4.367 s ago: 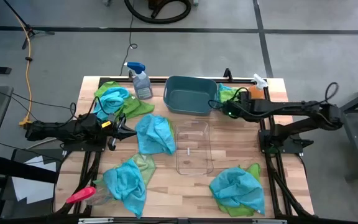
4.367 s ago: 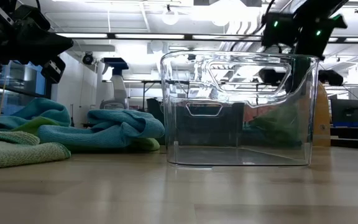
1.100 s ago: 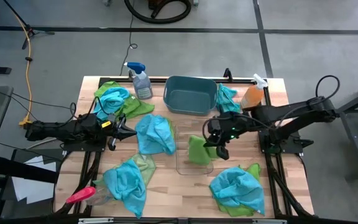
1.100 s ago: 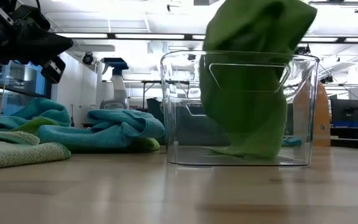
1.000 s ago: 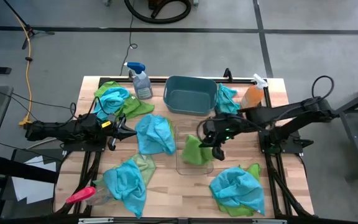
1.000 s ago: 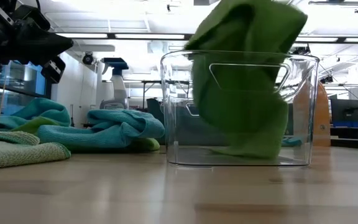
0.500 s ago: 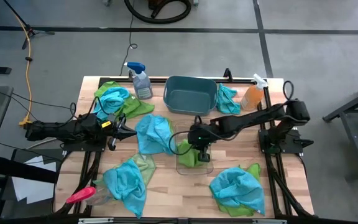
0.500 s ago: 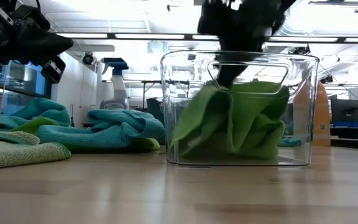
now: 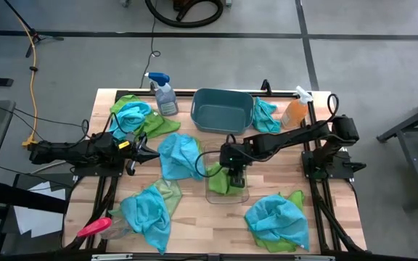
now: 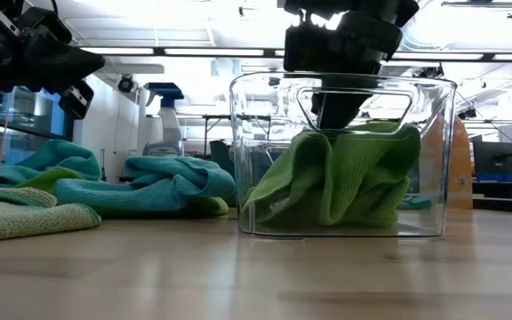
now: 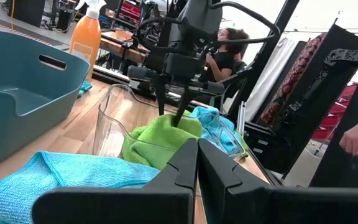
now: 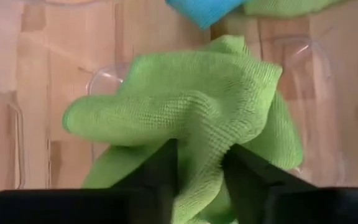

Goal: Sort microfiber towel by color & place in baskets
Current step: Put the green microfiber towel into the transparent bin, then put the blue microfiber towel into the blue bin

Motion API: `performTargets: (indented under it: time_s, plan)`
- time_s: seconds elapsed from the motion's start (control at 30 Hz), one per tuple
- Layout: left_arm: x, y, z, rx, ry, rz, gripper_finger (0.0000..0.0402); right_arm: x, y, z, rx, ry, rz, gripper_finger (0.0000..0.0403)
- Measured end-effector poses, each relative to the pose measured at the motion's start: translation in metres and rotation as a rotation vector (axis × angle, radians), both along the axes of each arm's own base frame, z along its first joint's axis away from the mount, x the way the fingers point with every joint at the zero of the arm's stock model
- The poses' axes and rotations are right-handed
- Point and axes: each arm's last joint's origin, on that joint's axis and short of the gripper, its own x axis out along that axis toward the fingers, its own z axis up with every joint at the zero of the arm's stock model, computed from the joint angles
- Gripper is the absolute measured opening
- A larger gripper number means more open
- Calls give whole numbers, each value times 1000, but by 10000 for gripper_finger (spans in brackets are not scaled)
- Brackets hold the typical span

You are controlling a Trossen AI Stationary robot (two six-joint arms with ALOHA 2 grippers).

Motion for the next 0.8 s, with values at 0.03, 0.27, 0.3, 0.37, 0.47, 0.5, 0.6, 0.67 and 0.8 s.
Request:
performTargets:
  time_s: [0.03, 0.27, 0.3, 0.37, 0.47, 0.5, 0.6, 0.67, 0.8]
  plan:
    - [0, 0, 0, 0, 1, 0, 0, 0, 0, 0, -2, 4, 5, 151]
    - [0, 0, 0, 0, 0, 0, 0, 1, 0, 17, -29, 26, 71, 252]
    - [0, 0, 0, 0, 0, 1, 0, 2, -1, 24, -34, 30, 81, 256]
    - [0, 0, 0, 0, 0, 1, 0, 3, -3, 37, -48, 38, 104, 260]
    - [0, 0, 0, 0, 0, 0, 0, 4, -7, 61, -71, 48, 145, 261]
    - [0, 0, 0, 1, 1, 1, 0, 4, -9, 69, -78, 50, 156, 261]
    - [0, 0, 0, 0, 0, 1, 0, 2, -16, 93, -104, 51, 151, 261]
    - [0, 0, 0, 0, 0, 1, 0, 0, -22, 109, -119, 21, 129, 261]
    - [0, 0, 0, 0, 0, 0, 0, -11, -33, 132, -154, -64, 34, 261]
